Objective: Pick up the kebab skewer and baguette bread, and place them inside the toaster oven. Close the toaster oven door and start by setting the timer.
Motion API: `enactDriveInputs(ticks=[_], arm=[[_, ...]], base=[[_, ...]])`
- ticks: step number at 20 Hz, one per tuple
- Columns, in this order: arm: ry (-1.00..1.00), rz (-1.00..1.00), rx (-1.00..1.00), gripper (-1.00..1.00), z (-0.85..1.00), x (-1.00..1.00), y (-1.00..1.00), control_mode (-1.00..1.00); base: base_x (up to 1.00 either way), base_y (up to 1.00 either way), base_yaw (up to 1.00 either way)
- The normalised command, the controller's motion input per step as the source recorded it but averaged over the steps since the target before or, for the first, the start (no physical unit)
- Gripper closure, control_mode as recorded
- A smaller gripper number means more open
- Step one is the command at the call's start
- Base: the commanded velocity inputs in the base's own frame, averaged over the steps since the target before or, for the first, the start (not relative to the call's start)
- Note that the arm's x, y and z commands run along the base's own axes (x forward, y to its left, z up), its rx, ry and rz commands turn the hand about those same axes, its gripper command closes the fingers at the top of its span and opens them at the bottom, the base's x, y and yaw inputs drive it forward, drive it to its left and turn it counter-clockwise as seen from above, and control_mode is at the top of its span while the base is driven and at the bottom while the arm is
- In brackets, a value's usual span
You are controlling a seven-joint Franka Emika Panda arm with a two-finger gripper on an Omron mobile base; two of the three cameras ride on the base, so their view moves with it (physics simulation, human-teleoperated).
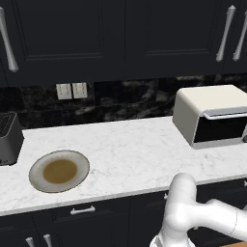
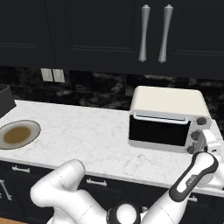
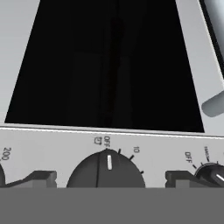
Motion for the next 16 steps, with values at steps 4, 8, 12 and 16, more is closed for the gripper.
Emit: enactDriveInputs(ticks=[4,8,12,16], arm=[[0.00,-0.04,-0.06,-1.00,0.00,0.15,0.00,-1.00],[0.00,-0.05,-0.02,1.00,0.00,0.13,0.00,-1.00],[0.00,-0.06,0.00,1.00,0.00,0.00,-0.01,-1.00],[0.00,-0.04,0.00,1.00,0.00,0.00,-0.06,-1.00]], base=[[0.00,0.00,0.00],[0.00,0.00,0.00],[0.00,0.00,0.00],[0.00,0.00,0.00]])
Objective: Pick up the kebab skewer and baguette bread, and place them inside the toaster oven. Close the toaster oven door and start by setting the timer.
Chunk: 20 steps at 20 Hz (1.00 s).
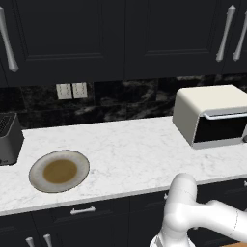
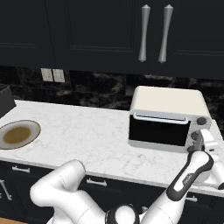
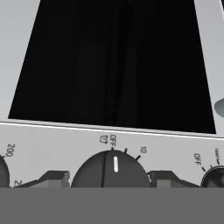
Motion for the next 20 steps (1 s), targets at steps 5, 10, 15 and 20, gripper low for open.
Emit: enactDriveInputs(ticks=[5,10,15,20], arm=[[0.00,-0.03,0.00,1.00,0.00,-0.02,-0.11,-1.00],[0.01,-0.02,0.00,1.00,0.03,-0.19,-0.07,-1.00],[0.05,0.00,0.00,1.00,0.01,-0.29,-0.12,-1.00],[0.11,0.00,0.00,1.00,0.20,-0.05,-0.05,-1.00]], base=[[0.00,0.00,0.00],[0.00,0.00,0.00],[0.00,0.00,0.00],[0.00,0.00,0.00]])
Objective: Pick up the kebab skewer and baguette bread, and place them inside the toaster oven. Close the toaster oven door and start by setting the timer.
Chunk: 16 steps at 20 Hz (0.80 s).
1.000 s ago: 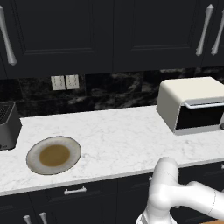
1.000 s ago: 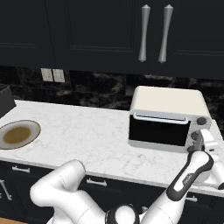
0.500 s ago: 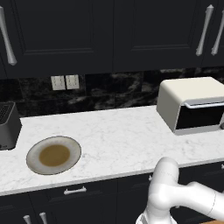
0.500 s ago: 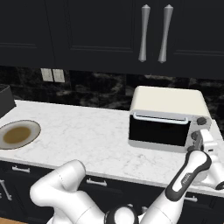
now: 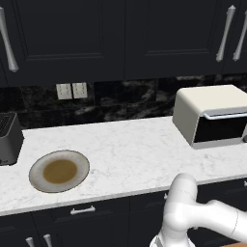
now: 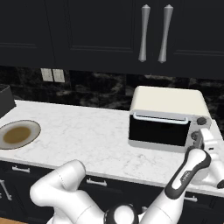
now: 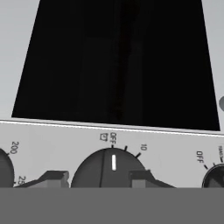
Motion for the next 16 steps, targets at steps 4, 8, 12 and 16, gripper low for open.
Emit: enactDriveInputs(ticks=[4,8,12,16], arm=[[0.19,0.00,0.00,1.00,0.36,0.00,0.00,-1.00],[0.19,0.00,0.00,1.00,0.31,0.00,0.00,-1.00],[0.12,0.00,0.00,1.00,0.17,0.00,0.00,-1.00],[0.13,0.00,-0.02,1.00,0.27,0.00,0.00,-1.00]], base=[[0.00,0.00,0.00],[0.00,0.00,0.00],[0.00,0.00,0.00],[0.00,0.00,0.00]])
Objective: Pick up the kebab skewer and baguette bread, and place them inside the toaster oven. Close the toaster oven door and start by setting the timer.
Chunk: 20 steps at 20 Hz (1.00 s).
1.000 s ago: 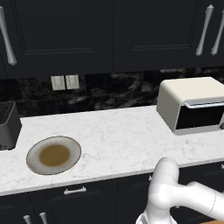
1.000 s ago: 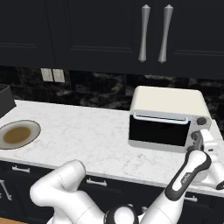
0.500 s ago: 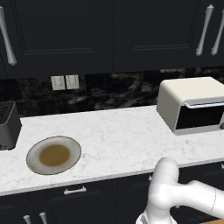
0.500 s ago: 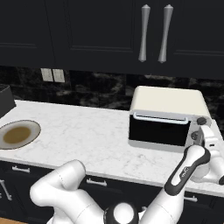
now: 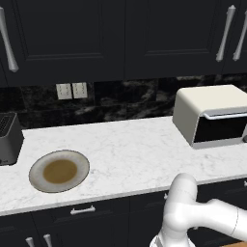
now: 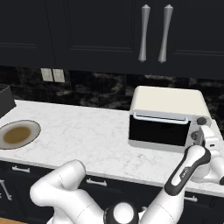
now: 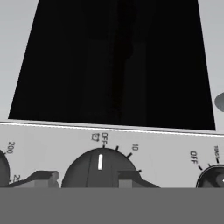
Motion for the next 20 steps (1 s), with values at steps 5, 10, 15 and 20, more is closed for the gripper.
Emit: enactDriveInputs(ticks=[5,10,15,20], arm=[[0.17,0.00,-0.05,1.00,0.39,0.03,0.02,-1.00],[0.16,0.00,-0.05,1.00,0.37,0.08,0.13,-1.00],[0.15,0.00,-0.01,1.00,0.23,0.03,0.25,-1.00],[0.11,0.00,0.03,1.00,0.32,0.12,0.36,-1.00]], base=[[0.00,0.00,0.00],[0.00,0.00,0.00],[0.00,0.00,0.00],[0.00,0.00,0.00]])
